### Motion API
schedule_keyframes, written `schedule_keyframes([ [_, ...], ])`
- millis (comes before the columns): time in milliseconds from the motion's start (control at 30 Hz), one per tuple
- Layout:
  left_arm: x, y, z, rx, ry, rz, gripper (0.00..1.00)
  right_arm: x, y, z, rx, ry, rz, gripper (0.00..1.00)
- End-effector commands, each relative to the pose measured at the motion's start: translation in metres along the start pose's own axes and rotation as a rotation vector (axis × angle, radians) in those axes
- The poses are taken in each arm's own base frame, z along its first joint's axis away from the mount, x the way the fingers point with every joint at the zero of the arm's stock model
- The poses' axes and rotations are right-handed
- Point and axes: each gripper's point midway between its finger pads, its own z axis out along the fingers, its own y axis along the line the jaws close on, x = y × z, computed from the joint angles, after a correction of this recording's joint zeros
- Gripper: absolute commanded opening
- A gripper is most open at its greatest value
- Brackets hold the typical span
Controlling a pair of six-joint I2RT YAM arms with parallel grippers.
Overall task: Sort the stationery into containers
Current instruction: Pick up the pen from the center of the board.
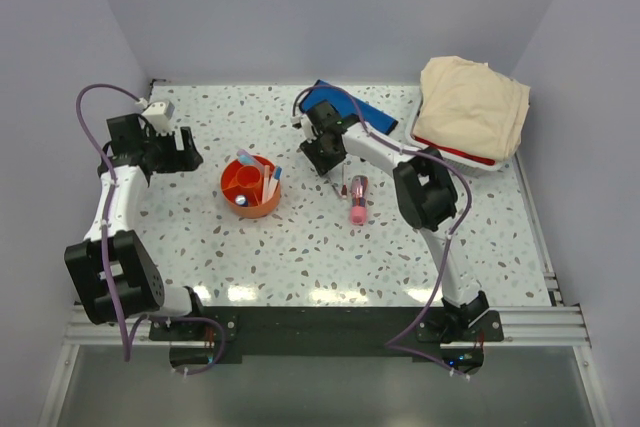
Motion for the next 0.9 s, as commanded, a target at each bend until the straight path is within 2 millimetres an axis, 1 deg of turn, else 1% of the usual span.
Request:
schedule_keyframes([
  [0, -0.023, 0.006, -0.004, -0.014, -0.047, 0.019, 0.86, -0.003, -0.008, 0.007, 0.017, 0.005, 0.004, 0.35],
  [67, -0.022, 0.005, -0.003, -0.009, -0.044, 0.017, 0.86, 0.003, -0.007, 0.014, 0.014, 0.026, -0.002, 0.29],
  [133, -0.019, 0.005, -0.001, -0.005, -0.037, 0.015, 0.86, 0.009, -0.005, 0.017, 0.004, 0.042, -0.006, 0.25],
  [167, -0.016, 0.005, 0.0, -0.003, -0.032, 0.011, 0.86, 0.012, -0.001, 0.019, -0.02, 0.052, -0.01, 0.22],
  [200, -0.013, 0.005, 0.001, -0.003, -0.026, 0.006, 0.86, 0.017, 0.0, 0.02, -0.033, 0.064, -0.014, 0.16],
  [267, -0.002, 0.004, 0.004, 0.002, -0.007, -0.015, 0.86, 0.02, 0.005, 0.017, -0.057, 0.071, -0.02, 0.1],
  [300, 0.002, 0.003, 0.004, 0.004, -0.003, -0.031, 0.86, 0.022, 0.005, 0.016, -0.061, 0.074, -0.018, 0.0],
  [333, 0.011, 0.001, 0.006, 0.01, 0.013, -0.045, 0.86, 0.02, 0.006, 0.013, -0.065, 0.069, -0.015, 0.0],
  [400, 0.017, -0.001, 0.004, 0.01, 0.016, -0.069, 0.86, 0.007, 0.009, -0.002, -0.084, 0.027, -0.014, 0.0],
  [433, 0.025, -0.002, 0.005, 0.013, 0.027, -0.079, 0.85, 0.0, 0.009, -0.01, -0.085, 0.004, -0.011, 0.0],
  [467, 0.028, -0.002, 0.005, 0.011, 0.03, -0.078, 0.85, -0.008, 0.01, -0.017, -0.094, -0.021, -0.008, 0.0],
  [500, 0.03, -0.004, 0.004, 0.009, 0.027, -0.107, 0.85, -0.024, 0.013, -0.034, -0.107, -0.073, -0.007, 0.0],
  [533, 0.035, -0.004, 0.004, 0.007, 0.035, -0.115, 0.85, -0.03, 0.013, -0.041, -0.114, -0.096, 0.001, 0.0],
  [567, 0.037, -0.004, 0.004, 0.005, 0.035, -0.121, 0.85, -0.039, 0.016, -0.049, -0.126, -0.127, 0.001, 0.0],
  [600, 0.037, -0.005, 0.003, 0.008, 0.031, -0.123, 0.85, -0.054, 0.018, -0.068, -0.138, -0.179, 0.007, 0.0],
  [633, 0.04, -0.006, 0.003, 0.011, 0.032, -0.125, 0.85, -0.06, 0.022, -0.076, -0.16, -0.203, 0.018, 0.0],
  [667, 0.041, -0.006, 0.003, 0.011, 0.033, -0.126, 0.85, -0.071, 0.026, -0.086, -0.186, -0.245, 0.02, 0.0],
  [700, 0.041, -0.006, 0.003, 0.01, 0.029, -0.127, 0.85, -0.081, 0.031, -0.104, -0.214, -0.292, 0.027, 0.0],
  [733, 0.045, -0.007, 0.004, 0.014, 0.038, -0.133, 0.85, -0.089, 0.04, -0.117, -0.263, -0.332, 0.025, 0.0],
  [767, 0.047, -0.007, 0.005, 0.014, 0.04, -0.144, 0.85, -0.103, 0.042, -0.127, -0.278, -0.398, 0.019, 0.0],
  [800, 0.049, -0.007, 0.007, 0.017, 0.044, -0.149, 0.85, -0.105, 0.047, -0.132, -0.308, -0.416, 0.066, 0.0],
  [833, 0.05, -0.009, 0.007, 0.026, 0.048, -0.153, 0.85, -0.117, 0.052, -0.157, -0.337, -0.483, 0.065, 0.0],
  [867, 0.051, -0.009, 0.007, 0.027, 0.051, -0.156, 0.85, -0.134, 0.058, -0.172, -0.377, -0.57, 0.057, 0.0],
])
